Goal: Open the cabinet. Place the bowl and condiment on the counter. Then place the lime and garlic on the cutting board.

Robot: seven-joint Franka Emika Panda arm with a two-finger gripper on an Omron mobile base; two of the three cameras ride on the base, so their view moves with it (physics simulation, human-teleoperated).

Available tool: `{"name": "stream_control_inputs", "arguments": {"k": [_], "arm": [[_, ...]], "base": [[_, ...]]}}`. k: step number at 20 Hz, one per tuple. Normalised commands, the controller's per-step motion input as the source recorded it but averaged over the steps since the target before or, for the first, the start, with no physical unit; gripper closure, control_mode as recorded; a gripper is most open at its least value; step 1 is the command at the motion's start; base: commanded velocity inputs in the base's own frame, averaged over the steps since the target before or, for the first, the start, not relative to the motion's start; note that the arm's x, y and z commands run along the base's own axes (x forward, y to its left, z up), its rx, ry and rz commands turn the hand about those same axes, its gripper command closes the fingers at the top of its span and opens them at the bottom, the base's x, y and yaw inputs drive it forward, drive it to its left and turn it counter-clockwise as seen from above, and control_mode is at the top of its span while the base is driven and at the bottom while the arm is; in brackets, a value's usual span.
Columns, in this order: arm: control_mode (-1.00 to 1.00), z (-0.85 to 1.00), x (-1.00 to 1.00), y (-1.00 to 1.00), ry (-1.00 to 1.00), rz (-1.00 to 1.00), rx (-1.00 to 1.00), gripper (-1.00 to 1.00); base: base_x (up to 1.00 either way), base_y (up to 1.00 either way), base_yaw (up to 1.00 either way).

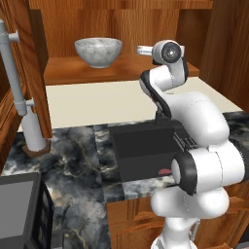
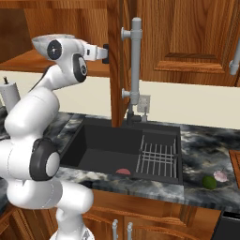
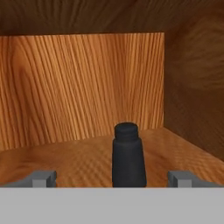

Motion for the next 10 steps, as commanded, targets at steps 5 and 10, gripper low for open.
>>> {"name": "stream_control_inputs", "arguments": {"k": [5,10], "arm": [[-1.00,0.00,0.27,-0.14,0.00,0.00,0.00,-1.00],[-1.00,-0.01,0.26,-0.21,0.00,0.00,0.00,-1.00]], "base": [[0.00,0.00,0.00],[0.00,0.00,0.00]]}}
